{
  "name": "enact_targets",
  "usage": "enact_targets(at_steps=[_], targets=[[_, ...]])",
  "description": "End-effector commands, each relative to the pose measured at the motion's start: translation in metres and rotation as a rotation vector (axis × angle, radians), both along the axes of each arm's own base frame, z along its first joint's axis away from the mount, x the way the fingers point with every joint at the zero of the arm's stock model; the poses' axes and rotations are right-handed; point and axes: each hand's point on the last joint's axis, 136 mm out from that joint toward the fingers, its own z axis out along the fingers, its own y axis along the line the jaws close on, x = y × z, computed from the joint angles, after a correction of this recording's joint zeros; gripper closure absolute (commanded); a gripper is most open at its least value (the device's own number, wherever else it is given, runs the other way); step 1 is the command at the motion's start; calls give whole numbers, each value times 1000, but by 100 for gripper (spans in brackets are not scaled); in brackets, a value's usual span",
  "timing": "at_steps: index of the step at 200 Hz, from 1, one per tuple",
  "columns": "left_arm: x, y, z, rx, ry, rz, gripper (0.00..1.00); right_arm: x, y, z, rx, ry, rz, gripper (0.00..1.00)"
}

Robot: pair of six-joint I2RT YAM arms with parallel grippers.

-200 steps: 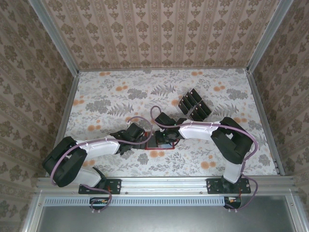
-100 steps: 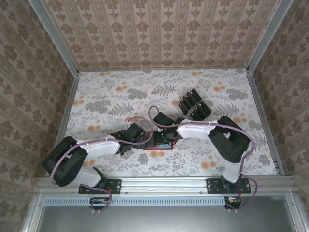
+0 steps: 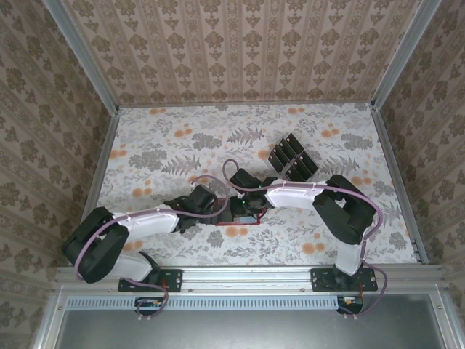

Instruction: Put the credit cards into the card holder

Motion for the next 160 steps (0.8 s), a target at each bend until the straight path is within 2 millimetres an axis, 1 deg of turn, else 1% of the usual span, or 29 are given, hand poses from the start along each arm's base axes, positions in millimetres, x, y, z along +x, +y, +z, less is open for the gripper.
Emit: enact_targets(at_steps=[1,21,33,62,86,108,130,160], targets=[[0,1,6,-21,-4,-21,0,1,4,35,49,-59,24,74],[2,8,18,-21,-30,-1,0,4,-6,50,39,-98,14,63],[3,13,25,-24,-46,12,0,7,-14,54,22,-116,5,55],[3,23,38,-26,-74,41,0,18,-35,53,-13,-121,-20,45],[2,28,44,-41,-86,59,0,25,-46,43,-37,-105,-27,42],[1,27,46,-65,-86,68,0,28,-48,33,-64,-89,-17,41],[0,24,43,-88,-70,69,0,28,-47,24,-76,-74,-9,41],[-1,20,36,-103,-46,73,0,26,-47,18,-78,-64,-6,41]])
